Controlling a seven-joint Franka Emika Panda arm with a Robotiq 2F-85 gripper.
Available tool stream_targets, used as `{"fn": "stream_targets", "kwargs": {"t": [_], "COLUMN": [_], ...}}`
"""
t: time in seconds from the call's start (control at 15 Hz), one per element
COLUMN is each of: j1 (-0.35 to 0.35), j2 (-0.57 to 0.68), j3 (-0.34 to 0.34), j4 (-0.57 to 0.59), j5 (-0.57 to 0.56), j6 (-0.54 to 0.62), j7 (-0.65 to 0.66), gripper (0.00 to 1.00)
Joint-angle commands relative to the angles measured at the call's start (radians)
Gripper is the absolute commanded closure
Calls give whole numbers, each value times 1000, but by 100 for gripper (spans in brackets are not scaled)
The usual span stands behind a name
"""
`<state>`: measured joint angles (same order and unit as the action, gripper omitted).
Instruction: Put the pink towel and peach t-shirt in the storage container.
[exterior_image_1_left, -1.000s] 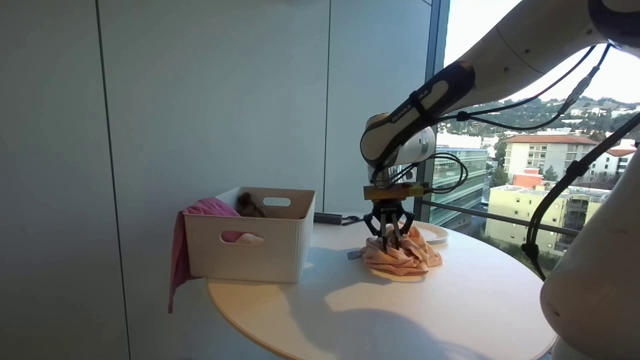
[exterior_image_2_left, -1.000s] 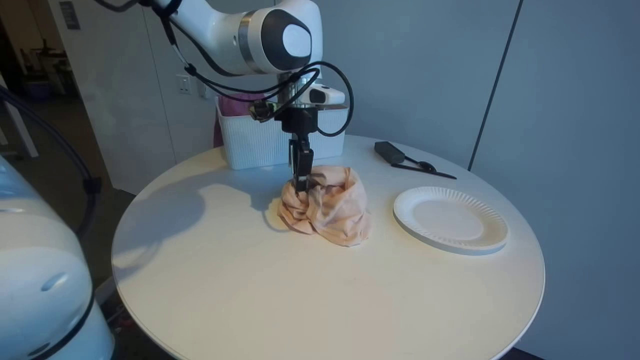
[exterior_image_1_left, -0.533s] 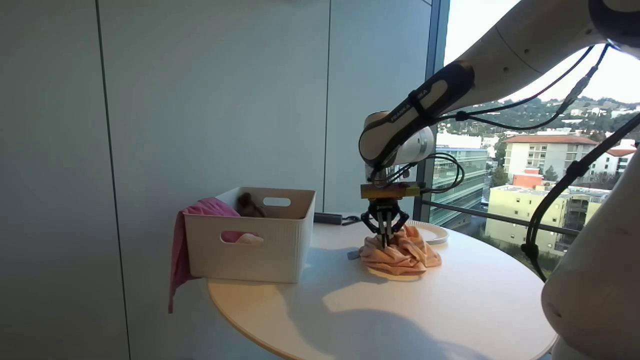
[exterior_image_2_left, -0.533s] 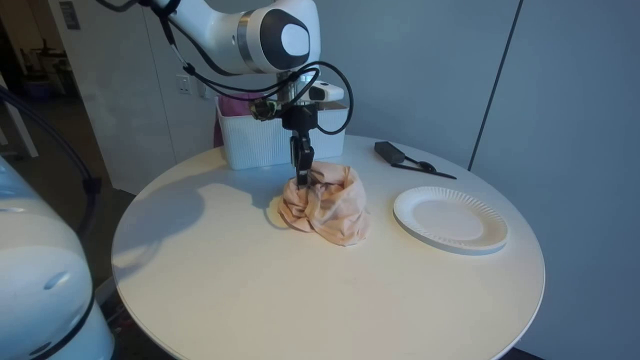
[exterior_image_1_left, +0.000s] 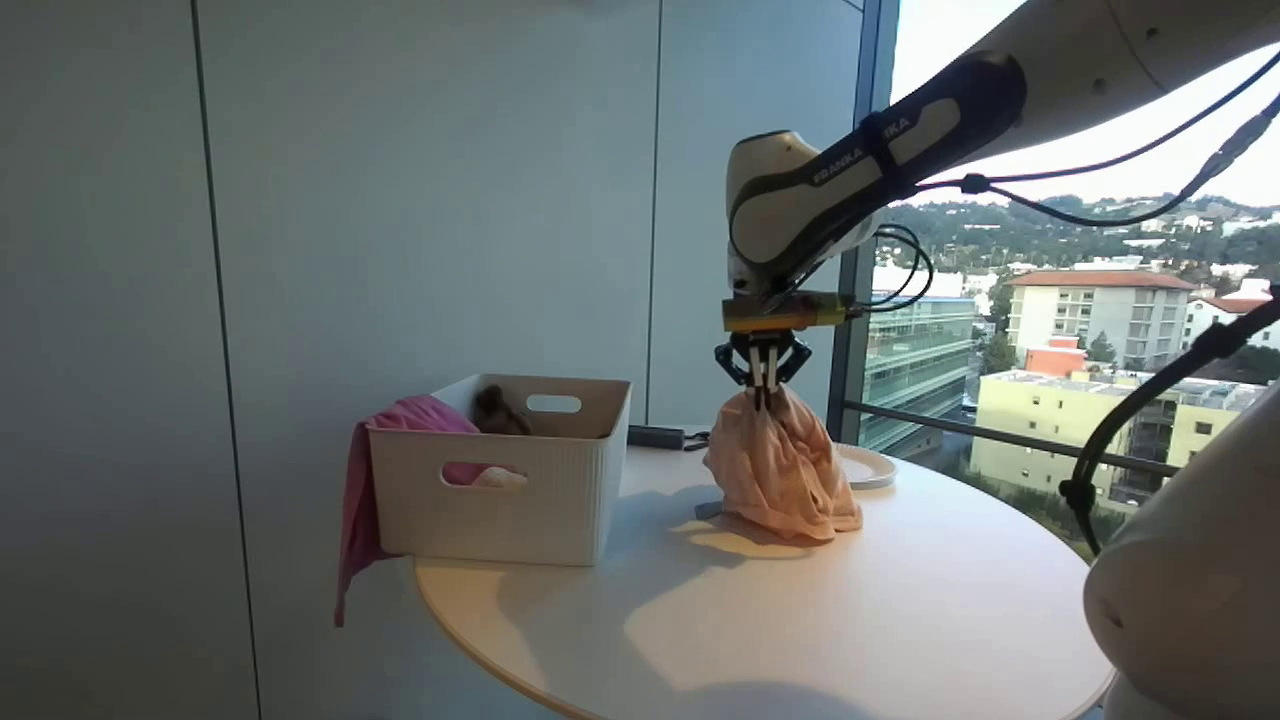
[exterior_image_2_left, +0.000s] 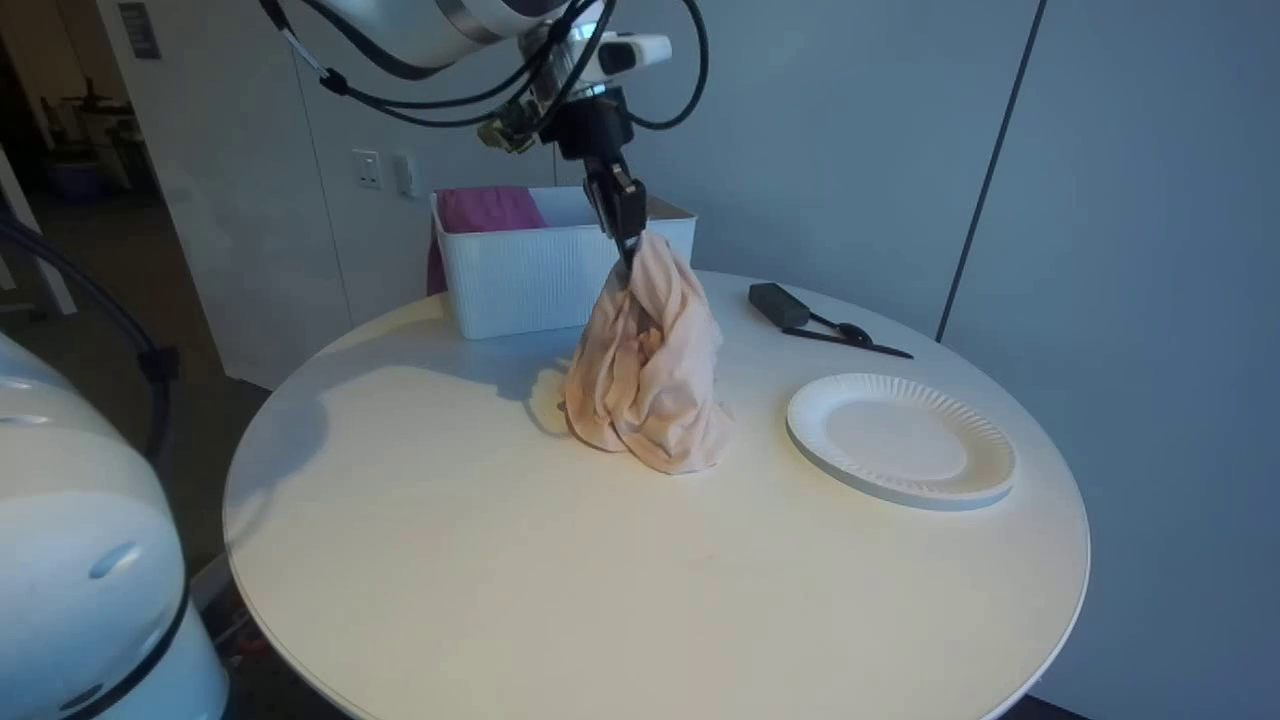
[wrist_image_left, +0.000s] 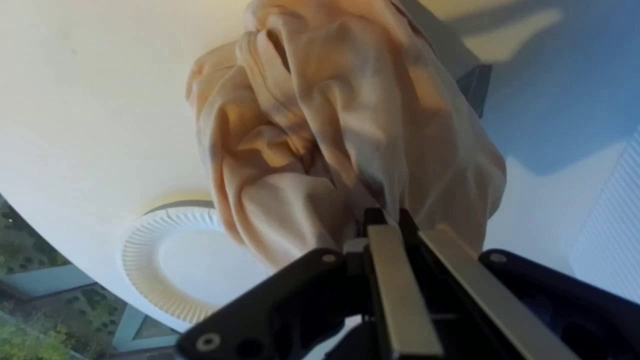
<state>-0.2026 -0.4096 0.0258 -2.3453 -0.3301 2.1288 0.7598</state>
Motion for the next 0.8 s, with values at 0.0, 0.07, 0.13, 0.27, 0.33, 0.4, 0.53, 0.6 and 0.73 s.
{"fn": "stream_targets", "kwargs": {"t": [0.0,0.07,0.13,0.27,0.33,0.4,0.53,0.6,0.73], "j1": [9,16,24,43,51,58,81,93,122], "j2": [-164,-195,-223,-251,-249,-245,-204,-175,-106], "j3": [33,43,50,63,76,88,114,123,134], "j4": [32,52,69,115,149,179,257,293,355], "j5": [-40,-34,-23,-1,1,0,8,17,51], "j6": [-13,-14,-9,16,26,38,66,87,141], "j7": [-26,-48,-72,-116,-137,-159,-209,-235,-290], "gripper": [92,92,92,92,92,92,92,92,92]}}
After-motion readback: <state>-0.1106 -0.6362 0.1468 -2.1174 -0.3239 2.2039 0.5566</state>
